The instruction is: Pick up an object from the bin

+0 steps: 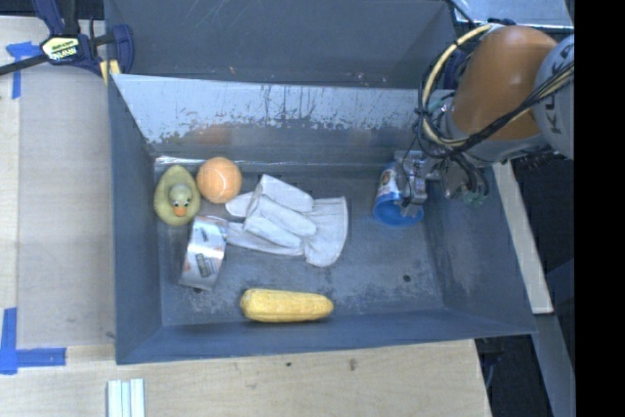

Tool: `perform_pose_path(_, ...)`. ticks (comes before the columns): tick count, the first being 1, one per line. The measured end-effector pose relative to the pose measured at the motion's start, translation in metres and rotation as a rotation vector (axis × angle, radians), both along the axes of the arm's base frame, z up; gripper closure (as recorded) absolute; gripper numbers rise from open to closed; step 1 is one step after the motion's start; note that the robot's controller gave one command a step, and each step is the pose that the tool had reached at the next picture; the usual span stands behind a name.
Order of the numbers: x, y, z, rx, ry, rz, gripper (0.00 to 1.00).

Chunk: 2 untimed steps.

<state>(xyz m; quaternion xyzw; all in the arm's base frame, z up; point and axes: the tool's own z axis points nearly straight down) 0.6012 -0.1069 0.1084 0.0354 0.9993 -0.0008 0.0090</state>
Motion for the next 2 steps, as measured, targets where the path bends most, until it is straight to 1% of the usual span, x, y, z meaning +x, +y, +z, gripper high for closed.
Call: perform_pose_path(2,0.0000,0.0001,0.0000,0.000,0.000,0.000,1.00)
